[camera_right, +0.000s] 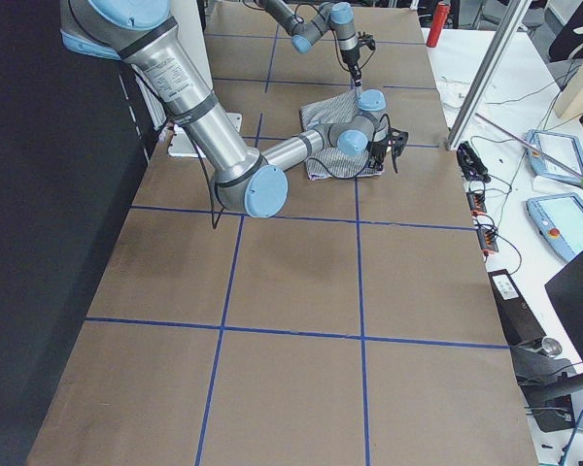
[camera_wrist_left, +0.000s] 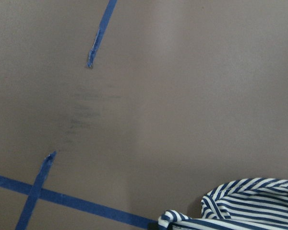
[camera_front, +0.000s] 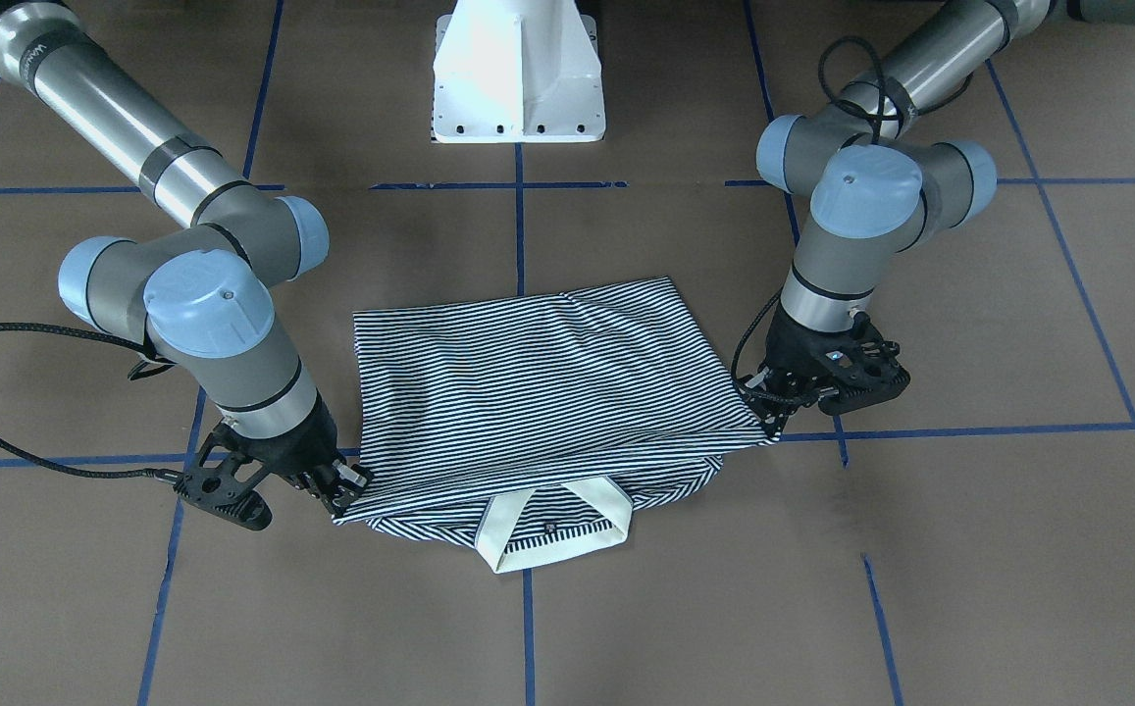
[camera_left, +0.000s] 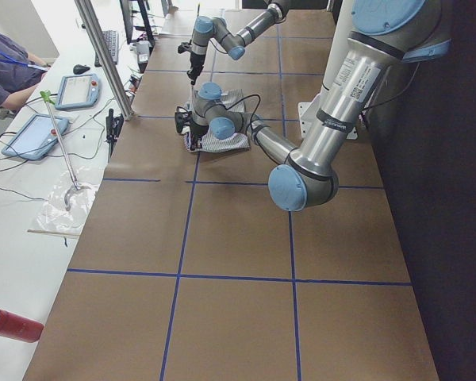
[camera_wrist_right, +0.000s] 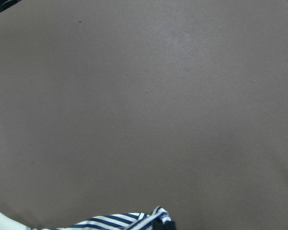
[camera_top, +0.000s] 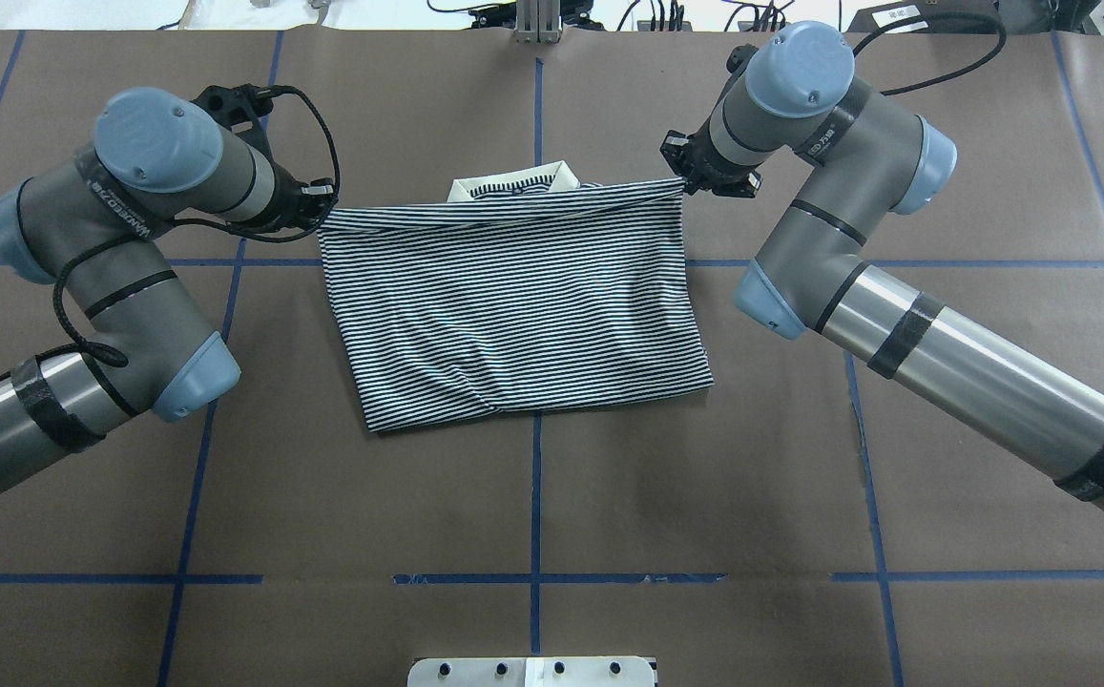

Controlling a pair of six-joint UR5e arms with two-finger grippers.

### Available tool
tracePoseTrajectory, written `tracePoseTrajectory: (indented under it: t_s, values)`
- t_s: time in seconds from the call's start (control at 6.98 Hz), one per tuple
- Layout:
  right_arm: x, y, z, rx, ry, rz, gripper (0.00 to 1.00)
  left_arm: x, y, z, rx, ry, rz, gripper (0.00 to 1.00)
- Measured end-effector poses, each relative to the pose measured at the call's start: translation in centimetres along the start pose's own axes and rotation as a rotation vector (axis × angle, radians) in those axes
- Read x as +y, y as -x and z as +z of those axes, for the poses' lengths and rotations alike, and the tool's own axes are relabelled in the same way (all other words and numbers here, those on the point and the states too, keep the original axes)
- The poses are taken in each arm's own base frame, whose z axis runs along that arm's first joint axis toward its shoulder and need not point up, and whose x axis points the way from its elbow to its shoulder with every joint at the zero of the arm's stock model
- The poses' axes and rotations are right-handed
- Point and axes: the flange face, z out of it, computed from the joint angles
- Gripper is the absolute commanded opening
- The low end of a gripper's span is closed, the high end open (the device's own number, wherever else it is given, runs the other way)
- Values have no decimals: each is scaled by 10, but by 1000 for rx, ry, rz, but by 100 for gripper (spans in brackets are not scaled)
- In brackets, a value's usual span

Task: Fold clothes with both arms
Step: 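Release the hem and raise both grippers off the folded shirt, then lower the right gripper to the folded shirt's side edge nearest it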

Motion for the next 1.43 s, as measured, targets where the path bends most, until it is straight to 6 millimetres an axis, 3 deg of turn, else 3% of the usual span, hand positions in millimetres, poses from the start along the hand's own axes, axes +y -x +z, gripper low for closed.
tracePoseTrajectory:
  t_s: [0.14,0.29,0.43,1.15,1.43]
  values:
    - [0,9,-4,-10,-3,-2,0,-4,-13,1,6,-2,-4,0]
    - [1,16,-7,-18,-5,-3,6,-6,-20,1,9,-3,-6,28]
    - [2,17,-8,-19,-6,-5,99,-7,-22,2,9,-3,-8,99]
    - [0,8,-4,-14,8,-89,100,-11,-26,1,12,-7,4,100]
    - [15,-4,-7,-28,52,-119,100,-11,-31,-4,24,-9,6,100]
